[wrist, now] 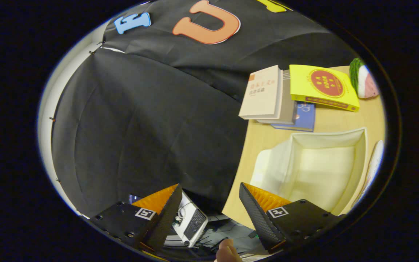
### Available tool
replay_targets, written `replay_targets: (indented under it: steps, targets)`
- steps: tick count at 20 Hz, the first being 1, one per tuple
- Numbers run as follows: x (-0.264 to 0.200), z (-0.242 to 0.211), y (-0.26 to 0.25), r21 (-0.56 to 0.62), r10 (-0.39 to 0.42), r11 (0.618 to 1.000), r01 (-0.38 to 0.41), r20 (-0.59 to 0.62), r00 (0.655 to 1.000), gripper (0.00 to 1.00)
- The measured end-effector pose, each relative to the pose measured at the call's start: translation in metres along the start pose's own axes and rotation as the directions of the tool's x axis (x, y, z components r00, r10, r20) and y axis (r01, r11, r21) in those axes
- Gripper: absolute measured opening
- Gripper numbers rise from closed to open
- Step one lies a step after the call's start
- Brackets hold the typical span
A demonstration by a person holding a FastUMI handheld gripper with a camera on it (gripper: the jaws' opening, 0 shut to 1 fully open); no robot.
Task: Open the storage box then place both shoes into the box .Put the left shoe in first, then the right shoe, with the right side of both shoes facing outward in a uniform manner.
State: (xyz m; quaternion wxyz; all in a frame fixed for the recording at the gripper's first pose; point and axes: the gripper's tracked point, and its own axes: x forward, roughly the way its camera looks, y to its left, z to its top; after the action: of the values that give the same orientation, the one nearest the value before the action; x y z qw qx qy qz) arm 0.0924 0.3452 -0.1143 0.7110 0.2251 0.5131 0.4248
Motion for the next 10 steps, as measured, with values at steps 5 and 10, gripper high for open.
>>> replay_targets:
  steps: [5,10]
  targets:
    - [-0.07,-0.001,-0.083,-0.001,-0.143,0.99,0.144,0.057,0.988,0.96]
    - [-0.13,-0.023,-0.179,0.01,-0.301,0.954,0.301,0.042,0.953,0.96]
